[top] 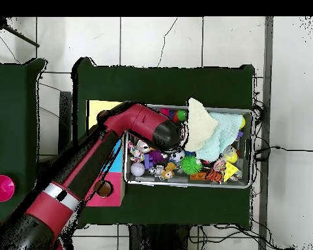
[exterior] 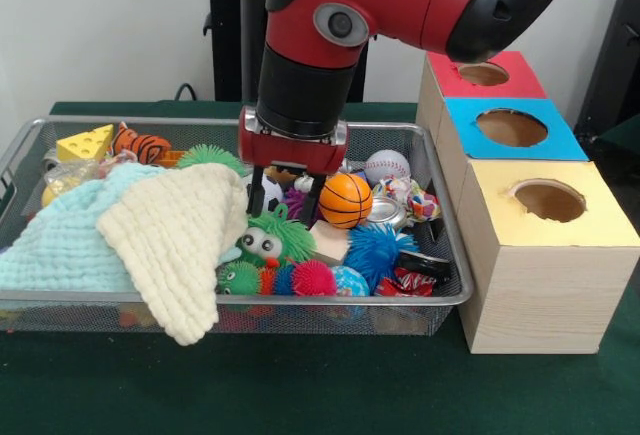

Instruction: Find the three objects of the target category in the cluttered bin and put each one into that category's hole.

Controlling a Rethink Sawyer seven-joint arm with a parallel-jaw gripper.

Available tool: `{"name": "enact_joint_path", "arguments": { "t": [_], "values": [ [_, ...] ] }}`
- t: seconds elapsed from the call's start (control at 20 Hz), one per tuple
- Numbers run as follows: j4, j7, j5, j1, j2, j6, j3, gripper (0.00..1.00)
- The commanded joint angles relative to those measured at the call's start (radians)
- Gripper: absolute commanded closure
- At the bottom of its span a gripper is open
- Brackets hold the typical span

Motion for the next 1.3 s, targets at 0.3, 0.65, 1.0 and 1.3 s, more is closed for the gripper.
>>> {"name": "enact_joint_path", "arguments": {
  "t": [0.3, 0.65, 1.0, 1.3],
  "values": [
    [-0.073, 0.193, 0.008, -0.019, 0.052, -0.079, 0.067, 0.0],
    [-0.061, 0.208, 0.009, -0.003, 0.043, -0.095, 0.063, 0.0],
    [-0.015, 0.286, 0.016, 0.052, 0.021, -0.137, 0.056, 0.0],
    [0.029, 0.329, 0.007, 0.081, -0.011, -0.19, 0.038, 0.0]
  ]
}}
